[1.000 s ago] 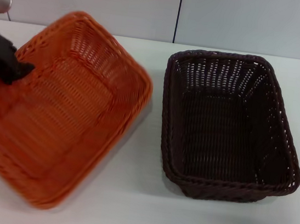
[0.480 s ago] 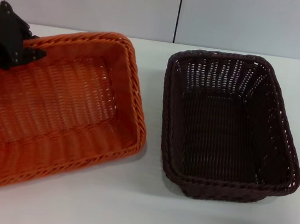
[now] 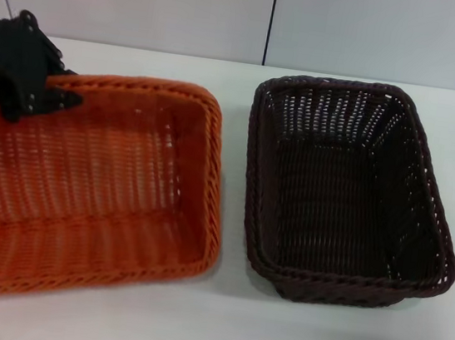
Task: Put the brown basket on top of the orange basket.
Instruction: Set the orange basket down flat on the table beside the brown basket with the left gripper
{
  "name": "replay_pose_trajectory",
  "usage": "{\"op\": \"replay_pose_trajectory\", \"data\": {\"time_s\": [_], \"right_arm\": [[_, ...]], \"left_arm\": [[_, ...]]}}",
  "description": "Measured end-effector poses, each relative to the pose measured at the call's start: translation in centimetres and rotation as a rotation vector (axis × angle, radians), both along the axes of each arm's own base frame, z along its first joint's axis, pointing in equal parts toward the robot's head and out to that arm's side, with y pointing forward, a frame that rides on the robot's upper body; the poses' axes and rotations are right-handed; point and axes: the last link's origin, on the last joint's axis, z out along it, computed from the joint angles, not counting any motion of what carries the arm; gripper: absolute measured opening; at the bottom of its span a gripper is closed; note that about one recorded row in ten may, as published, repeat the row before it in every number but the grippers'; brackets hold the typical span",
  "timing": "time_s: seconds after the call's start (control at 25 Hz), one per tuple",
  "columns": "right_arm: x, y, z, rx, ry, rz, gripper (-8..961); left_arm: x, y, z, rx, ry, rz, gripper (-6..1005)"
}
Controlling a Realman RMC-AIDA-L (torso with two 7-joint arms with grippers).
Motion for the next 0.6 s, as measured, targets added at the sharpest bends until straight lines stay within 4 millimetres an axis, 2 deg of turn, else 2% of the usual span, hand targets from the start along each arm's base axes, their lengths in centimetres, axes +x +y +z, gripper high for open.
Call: {"op": "replay_pose_trajectory", "data": {"time_s": [0.28, 0.6], "right_arm": [[0.1, 0.0, 0.0, -0.002, -0.004, -0.003, 702], [0.3, -0.1, 0.0, -0.005, -0.011, -0.01, 702]], "left_arm": [[-0.1, 1.4, -2.3, -0.085, -0.025, 0.011, 182], [-0.7, 3.6, -4.6, -0.105, -0.038, 0.02, 195]]}}
